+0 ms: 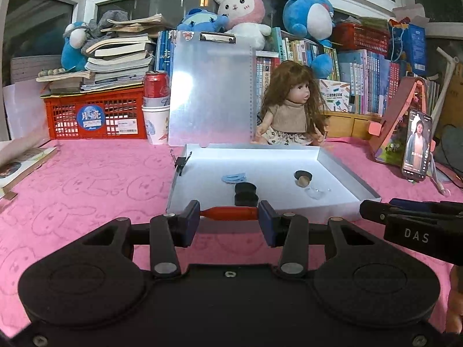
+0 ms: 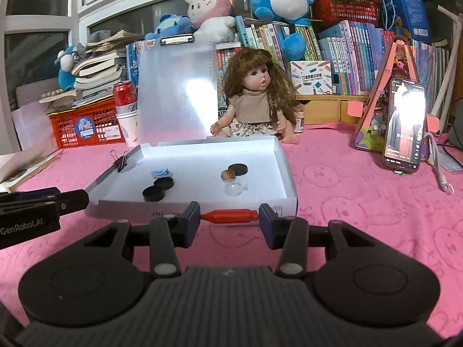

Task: Organize rigid objects
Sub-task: 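Carry the red cylinder into the box with the left tool while the right tool carries its cylinder, then release the red cylinder in the box with the right tool while the left tool releases its cylinder, then withdraw both open tools from the box toward the remaining objects, then grasp the black binder clip with the left tool while the right tool grasps a brown nut, then carry the binder clip into the box with the left tool while the right tool carries the nut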

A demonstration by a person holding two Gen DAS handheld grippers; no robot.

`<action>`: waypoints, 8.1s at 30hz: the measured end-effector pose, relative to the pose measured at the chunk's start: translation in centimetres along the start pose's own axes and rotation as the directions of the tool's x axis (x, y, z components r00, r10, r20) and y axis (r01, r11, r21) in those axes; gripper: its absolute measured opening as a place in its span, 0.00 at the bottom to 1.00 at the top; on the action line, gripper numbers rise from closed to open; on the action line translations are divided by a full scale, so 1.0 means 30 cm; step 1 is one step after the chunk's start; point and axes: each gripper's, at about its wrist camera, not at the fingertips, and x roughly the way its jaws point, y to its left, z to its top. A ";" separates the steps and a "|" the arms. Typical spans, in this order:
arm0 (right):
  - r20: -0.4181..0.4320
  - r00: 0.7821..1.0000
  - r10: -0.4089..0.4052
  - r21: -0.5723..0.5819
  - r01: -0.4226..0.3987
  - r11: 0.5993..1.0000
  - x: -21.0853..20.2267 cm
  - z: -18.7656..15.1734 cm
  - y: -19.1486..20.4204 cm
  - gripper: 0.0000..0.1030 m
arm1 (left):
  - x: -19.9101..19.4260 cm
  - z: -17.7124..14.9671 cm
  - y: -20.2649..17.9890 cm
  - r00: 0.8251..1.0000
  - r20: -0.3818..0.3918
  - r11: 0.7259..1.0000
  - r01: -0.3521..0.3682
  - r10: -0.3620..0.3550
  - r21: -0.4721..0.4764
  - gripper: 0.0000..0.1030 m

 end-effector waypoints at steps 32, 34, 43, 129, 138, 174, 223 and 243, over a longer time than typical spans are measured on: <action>-0.255 0.967 0.009 0.041 0.002 0.999 0.283 0.174 -0.051 0.49 | 0.355 0.108 0.024 0.965 -0.244 0.995 0.086 -0.095 -0.049 0.41; -0.277 0.961 0.009 0.031 0.000 1.000 0.304 0.179 -0.047 0.49 | 0.367 0.107 0.020 0.960 -0.262 0.995 0.092 -0.102 -0.049 0.41; -0.370 0.929 0.010 0.010 -0.006 1.000 0.405 0.176 -0.040 0.49 | 0.432 0.112 0.007 0.942 -0.313 0.992 0.108 -0.121 -0.059 0.41; -0.188 0.981 -0.049 -0.156 0.019 0.988 0.151 0.111 0.038 0.89 | 0.189 0.065 0.000 0.976 -0.197 0.994 0.099 -0.090 0.035 0.73; -0.157 0.987 -0.027 -0.143 0.004 0.990 0.089 0.087 0.030 0.90 | 0.126 0.036 -0.005 0.979 -0.181 0.992 0.110 -0.097 0.067 0.73; -0.127 0.979 0.160 -0.208 -0.184 0.961 -0.164 -0.145 0.066 0.51 | -0.045 -0.136 0.008 0.969 -0.211 0.976 0.159 -0.126 0.147 0.43; -0.059 0.992 0.116 -0.132 -0.123 0.984 -0.075 -0.070 0.053 0.21 | 0.026 -0.026 -0.029 0.976 -0.134 0.981 0.184 -0.174 0.064 0.19; -0.039 0.995 0.094 -0.090 -0.097 0.991 0.008 -0.017 0.026 0.21 | 0.064 0.040 -0.026 0.977 -0.103 0.979 0.193 -0.187 0.060 0.19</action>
